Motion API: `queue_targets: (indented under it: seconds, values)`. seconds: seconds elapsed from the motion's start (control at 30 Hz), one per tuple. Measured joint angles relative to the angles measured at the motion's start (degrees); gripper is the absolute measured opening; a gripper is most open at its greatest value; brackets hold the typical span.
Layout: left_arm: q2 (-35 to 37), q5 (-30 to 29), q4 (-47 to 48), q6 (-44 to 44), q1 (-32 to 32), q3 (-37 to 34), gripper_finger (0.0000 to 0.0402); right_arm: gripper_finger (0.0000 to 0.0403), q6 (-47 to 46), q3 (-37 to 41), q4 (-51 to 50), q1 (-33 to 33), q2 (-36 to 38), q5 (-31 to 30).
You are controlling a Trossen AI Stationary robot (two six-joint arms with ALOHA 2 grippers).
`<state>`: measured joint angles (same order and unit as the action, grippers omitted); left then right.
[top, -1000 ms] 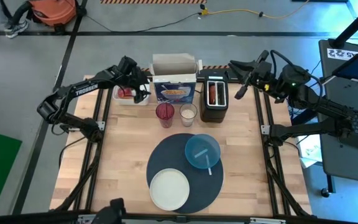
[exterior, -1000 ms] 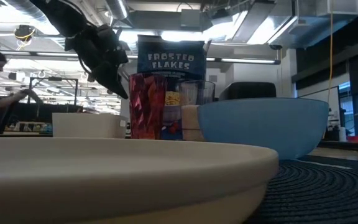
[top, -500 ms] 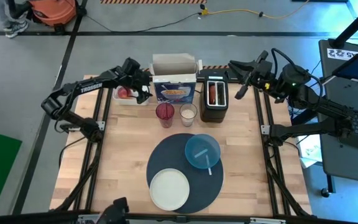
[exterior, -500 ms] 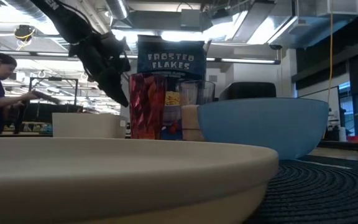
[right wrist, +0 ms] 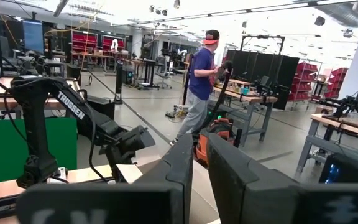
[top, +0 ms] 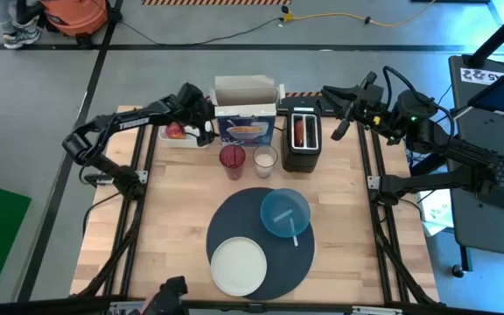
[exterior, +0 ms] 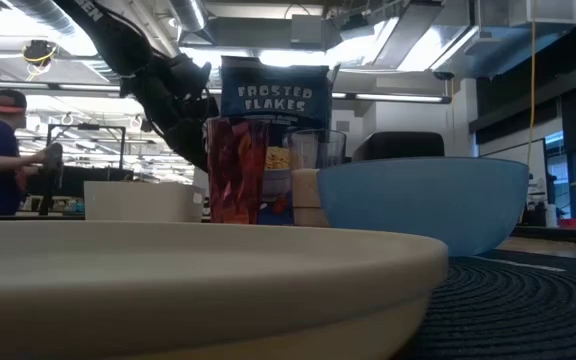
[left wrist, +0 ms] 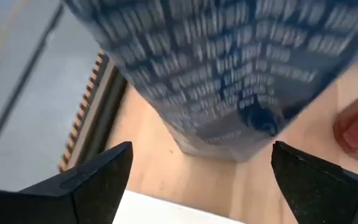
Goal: Arrange a breakfast setting
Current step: Pour the cereal from the cereal box into the blue bowl
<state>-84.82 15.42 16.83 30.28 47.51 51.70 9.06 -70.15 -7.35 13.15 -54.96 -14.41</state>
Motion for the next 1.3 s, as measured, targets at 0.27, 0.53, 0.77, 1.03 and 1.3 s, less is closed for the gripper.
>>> queue_targets:
  seconds: [0.27,0.53,0.77,1.03,1.3]
  values:
    - [-5.31,9.40,-3.86,-1.46,-0.04,0.00,0.0364,0.0051,-0.04,0.00,0.01,0.01,0.00,-0.02]
    - [-10.11,11.38,-8.24,-4.26,-0.34,0.00,0.0363,0.0051,-2.47,0.00,-0.02,0.01,0.00,-0.03]
    - [-10.83,12.81,-14.90,-5.90,-0.28,0.00,0.0363,0.0051,-2.82,0.00,0.00,0.00,0.00,-0.07]
    - [-10.86,14.51,-18.85,-5.73,-0.43,0.00,0.0363,0.0051,-3.28,0.00,-0.01,0.02,0.00,-0.09]
    - [-10.86,15.35,-19.22,-5.23,-0.69,0.00,0.0344,0.0051,-3.32,0.00,0.00,0.02,0.00,-0.15]
